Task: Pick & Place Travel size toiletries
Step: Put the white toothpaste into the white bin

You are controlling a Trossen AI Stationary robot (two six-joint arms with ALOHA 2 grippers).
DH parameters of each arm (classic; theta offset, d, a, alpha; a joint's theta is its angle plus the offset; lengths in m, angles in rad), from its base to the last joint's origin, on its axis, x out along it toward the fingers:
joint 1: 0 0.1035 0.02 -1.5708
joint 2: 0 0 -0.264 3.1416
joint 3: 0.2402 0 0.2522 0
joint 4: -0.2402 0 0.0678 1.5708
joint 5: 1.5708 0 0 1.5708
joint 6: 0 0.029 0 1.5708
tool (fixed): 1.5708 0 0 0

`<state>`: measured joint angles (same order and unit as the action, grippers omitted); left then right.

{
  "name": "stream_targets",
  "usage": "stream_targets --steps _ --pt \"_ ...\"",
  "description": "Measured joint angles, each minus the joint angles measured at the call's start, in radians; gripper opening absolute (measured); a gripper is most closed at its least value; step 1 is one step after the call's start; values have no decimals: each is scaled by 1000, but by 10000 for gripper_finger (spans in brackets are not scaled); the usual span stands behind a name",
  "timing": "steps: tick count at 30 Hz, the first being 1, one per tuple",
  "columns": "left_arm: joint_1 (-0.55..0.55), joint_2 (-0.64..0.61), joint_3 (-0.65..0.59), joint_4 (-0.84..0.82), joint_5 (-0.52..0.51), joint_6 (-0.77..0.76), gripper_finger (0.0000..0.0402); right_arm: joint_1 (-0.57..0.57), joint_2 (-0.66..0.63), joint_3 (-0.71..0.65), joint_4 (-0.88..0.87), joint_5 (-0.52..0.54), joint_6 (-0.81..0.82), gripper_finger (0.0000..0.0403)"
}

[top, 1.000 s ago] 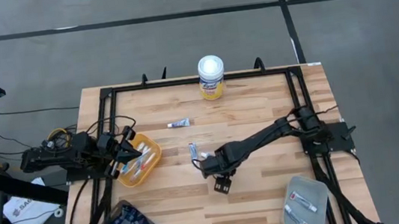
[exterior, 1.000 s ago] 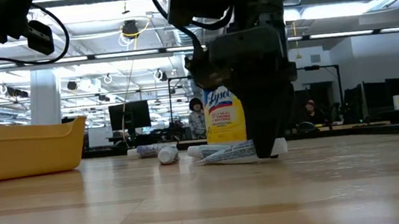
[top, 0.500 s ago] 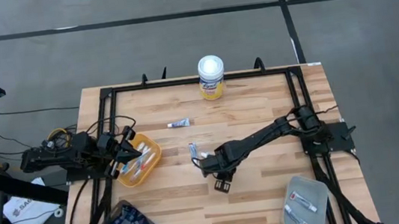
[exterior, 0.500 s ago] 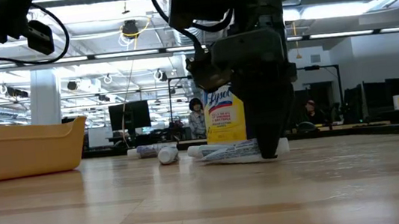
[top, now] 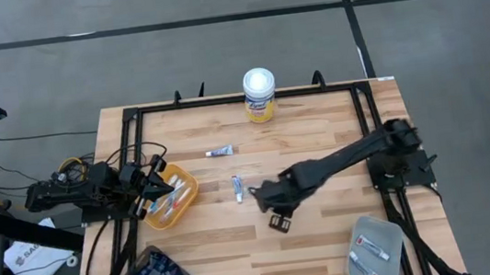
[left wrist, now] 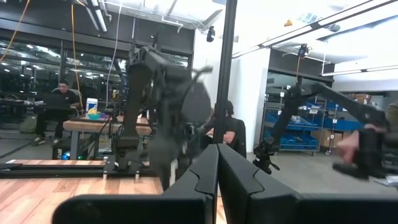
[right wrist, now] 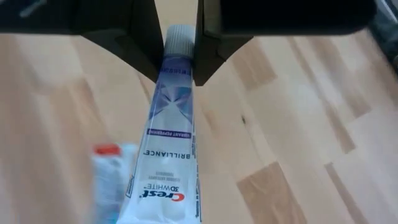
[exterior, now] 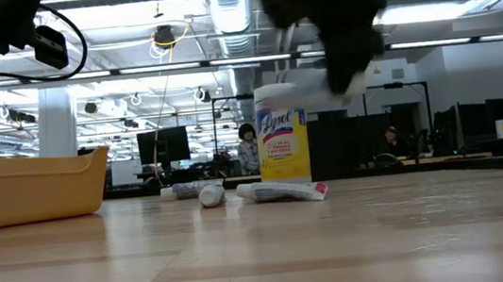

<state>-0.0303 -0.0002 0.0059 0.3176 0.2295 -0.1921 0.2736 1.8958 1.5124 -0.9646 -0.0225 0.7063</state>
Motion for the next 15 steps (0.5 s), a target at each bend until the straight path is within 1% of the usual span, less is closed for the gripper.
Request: stream_targets --steps 2,4,6,8,11,15 --pt "0 0 0 0 0 0 2 28 -66 1 -72 49 73 56" --pt "0 0 0 1 2 0 2 66 -122 1 -185 103 163 56" --pt "0 0 0 1 3 0 2 111 -162 1 -300 128 272 56" --pt "0 0 0 1 3 0 2 161 -191 0 -410 131 391 56" --pt "0 0 0 2 2 0 2 251 -215 0 -525 120 560 56" --pt "0 0 0 2 2 0 2 374 -219 0 -582 55 754 56"
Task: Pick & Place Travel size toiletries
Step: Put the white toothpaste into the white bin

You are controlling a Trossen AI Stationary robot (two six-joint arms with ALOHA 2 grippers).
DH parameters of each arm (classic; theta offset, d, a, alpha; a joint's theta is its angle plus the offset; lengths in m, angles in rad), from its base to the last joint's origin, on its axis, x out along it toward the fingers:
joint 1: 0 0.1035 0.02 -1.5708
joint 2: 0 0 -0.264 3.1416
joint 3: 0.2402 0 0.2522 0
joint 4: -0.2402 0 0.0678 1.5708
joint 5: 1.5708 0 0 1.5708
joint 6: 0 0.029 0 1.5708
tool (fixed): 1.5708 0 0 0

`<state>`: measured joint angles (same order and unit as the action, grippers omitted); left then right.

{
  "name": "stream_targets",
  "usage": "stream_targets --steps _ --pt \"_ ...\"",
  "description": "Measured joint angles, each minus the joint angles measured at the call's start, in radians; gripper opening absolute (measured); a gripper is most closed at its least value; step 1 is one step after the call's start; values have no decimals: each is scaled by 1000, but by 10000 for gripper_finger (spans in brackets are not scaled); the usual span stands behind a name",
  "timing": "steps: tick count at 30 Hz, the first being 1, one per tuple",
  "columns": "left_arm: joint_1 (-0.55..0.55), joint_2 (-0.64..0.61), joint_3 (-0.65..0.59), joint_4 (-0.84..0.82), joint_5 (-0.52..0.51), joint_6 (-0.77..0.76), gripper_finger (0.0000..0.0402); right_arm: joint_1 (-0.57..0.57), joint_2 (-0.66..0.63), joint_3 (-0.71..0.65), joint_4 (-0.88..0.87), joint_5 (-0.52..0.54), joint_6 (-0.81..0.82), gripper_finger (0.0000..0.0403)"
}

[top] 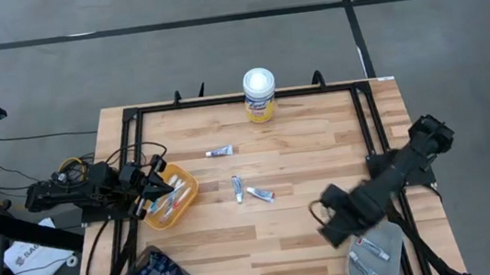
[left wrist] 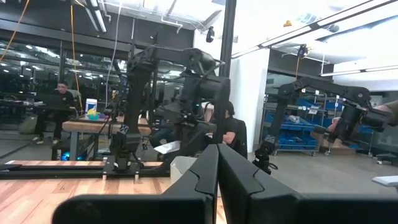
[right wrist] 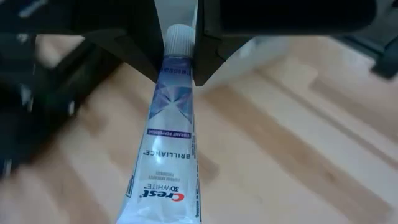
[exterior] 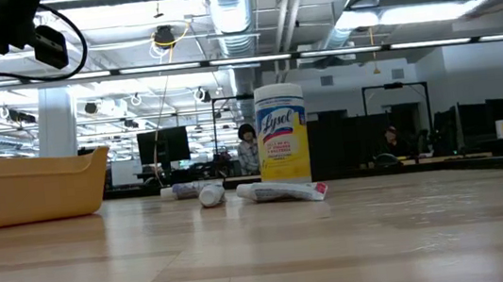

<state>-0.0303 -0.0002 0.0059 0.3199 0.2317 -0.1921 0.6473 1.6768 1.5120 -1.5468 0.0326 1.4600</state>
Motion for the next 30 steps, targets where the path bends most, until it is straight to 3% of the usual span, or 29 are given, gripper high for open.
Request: stream_targets --steps 7,14,22,30 --pt "0 0 0 0 -3 0 2 200 19 1 38 -108 327 56" --pt "0 0 0 1 -3 0 2 340 49 0 137 -120 549 56" --pt "0 0 0 3 -3 0 2 379 148 -3 263 -145 532 56" --pt "0 0 0 3 -3 0 2 380 262 -2 314 -257 444 56"
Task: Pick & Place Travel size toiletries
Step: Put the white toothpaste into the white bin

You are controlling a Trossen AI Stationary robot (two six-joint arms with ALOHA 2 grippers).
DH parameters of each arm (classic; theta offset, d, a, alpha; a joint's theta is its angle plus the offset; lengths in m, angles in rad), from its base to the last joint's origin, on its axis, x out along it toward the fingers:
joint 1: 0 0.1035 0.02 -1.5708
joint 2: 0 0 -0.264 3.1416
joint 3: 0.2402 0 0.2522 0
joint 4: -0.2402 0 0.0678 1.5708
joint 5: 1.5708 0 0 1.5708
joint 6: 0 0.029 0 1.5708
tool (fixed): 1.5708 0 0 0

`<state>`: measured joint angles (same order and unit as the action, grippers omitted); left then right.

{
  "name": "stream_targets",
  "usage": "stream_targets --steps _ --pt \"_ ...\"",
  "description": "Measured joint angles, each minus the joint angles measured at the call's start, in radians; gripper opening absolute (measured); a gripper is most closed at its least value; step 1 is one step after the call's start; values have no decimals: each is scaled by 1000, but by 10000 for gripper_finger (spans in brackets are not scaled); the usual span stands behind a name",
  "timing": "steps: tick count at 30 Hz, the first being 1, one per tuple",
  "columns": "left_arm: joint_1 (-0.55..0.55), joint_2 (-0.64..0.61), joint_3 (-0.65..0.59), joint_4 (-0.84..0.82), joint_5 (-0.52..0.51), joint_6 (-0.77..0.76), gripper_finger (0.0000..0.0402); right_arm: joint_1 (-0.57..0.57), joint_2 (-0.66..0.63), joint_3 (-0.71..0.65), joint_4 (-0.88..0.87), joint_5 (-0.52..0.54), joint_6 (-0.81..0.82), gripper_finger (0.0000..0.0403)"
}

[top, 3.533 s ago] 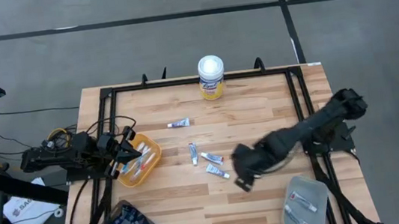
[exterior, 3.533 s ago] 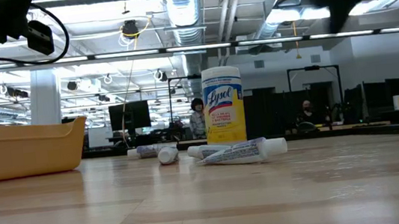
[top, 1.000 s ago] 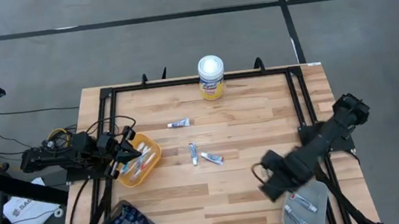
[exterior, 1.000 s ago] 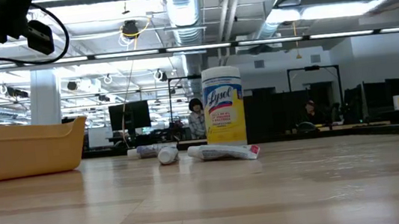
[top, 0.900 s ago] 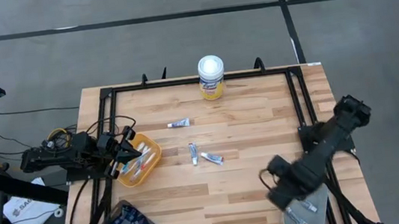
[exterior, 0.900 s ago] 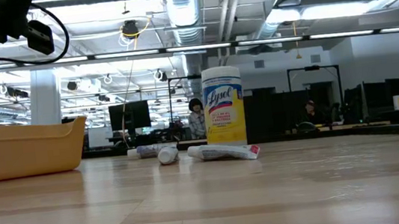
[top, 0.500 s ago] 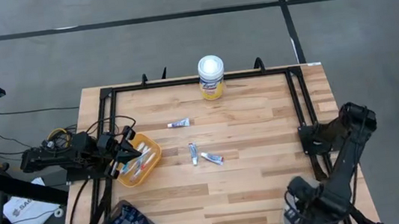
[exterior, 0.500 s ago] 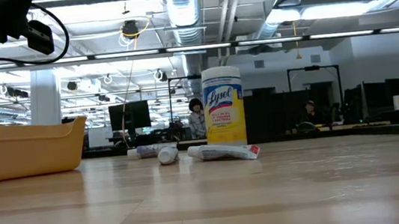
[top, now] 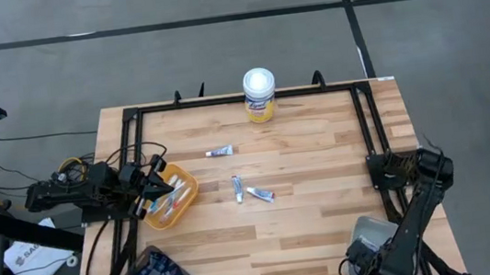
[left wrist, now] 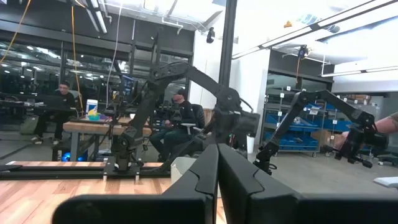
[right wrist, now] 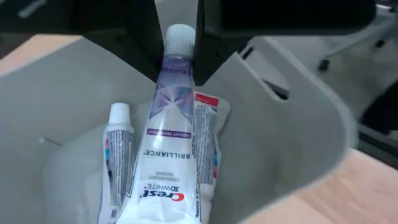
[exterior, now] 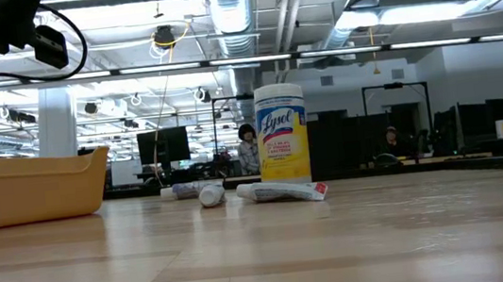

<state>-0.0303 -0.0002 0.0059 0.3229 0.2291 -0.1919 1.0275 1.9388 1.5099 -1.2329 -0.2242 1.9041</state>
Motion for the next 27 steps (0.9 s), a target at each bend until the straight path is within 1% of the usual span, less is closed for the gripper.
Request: stream_targets --steps 4,7,20,23,27 --pt "0 0 0 0 0 0 2 0 11 -1 -3 -21 -19 58" --pt "0 0 0 0 0 0 2 0 11 -1 -16 -24 -19 66" --pt "0 0 0 0 0 0 2 -3 6 -1 -14 -44 -25 134" --pt "0 0 0 0 1 0 2 -36 -42 -1 -16 -14 -77 164" --pt "0 0 0 0 1 0 2 -136 -148 0 -60 114 -191 213"
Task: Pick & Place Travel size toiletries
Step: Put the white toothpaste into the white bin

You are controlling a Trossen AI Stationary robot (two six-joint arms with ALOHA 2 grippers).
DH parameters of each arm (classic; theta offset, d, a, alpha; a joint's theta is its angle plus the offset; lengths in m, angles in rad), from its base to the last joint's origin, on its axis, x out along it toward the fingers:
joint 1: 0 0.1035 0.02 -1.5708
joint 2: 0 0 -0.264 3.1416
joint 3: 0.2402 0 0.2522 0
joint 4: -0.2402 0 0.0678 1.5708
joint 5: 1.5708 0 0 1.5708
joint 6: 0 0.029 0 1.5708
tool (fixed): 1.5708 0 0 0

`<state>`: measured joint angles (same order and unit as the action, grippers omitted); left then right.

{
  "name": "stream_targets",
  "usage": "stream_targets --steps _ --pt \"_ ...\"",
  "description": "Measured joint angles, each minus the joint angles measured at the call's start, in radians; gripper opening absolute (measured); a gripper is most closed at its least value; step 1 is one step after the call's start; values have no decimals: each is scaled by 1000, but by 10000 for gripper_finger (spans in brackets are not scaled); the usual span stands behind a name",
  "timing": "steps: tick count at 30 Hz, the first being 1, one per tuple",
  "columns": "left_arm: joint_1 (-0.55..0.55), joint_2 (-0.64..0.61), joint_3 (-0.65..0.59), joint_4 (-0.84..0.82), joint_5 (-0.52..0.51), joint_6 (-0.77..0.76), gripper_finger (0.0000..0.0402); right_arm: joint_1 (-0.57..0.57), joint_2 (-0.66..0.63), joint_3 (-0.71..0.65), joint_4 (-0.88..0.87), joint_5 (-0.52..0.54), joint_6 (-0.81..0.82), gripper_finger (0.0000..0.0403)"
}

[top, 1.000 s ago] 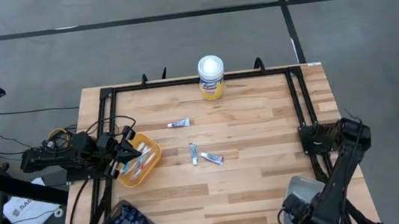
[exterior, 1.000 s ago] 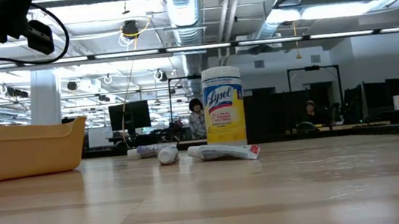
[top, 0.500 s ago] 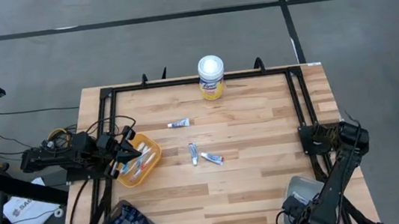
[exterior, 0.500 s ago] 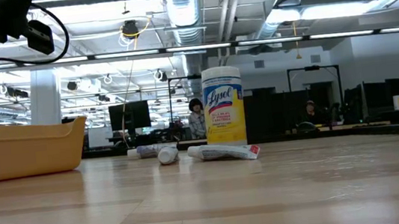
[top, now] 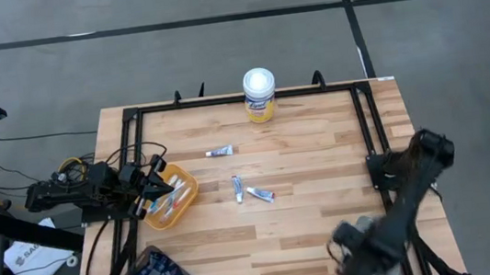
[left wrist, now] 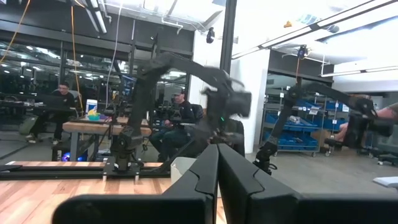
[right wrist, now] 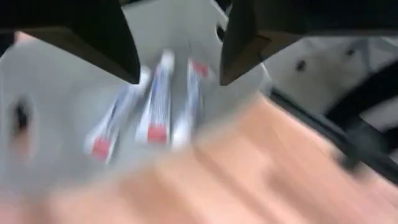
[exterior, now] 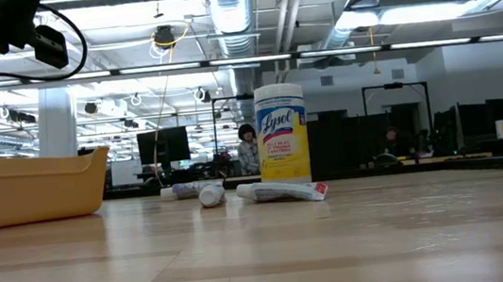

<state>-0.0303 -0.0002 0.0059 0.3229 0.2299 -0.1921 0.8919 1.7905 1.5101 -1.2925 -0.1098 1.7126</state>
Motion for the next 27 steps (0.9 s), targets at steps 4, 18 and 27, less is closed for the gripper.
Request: stream_targets --steps 4,18,27 --pt "0 0 0 0 3 0 2 -162 -104 1 -11 173 -198 248" --pt "0 0 0 1 -2 0 2 -730 102 54 441 190 -1097 255" --pt "0 0 0 0 -1 0 2 -822 367 290 391 159 -1319 255"
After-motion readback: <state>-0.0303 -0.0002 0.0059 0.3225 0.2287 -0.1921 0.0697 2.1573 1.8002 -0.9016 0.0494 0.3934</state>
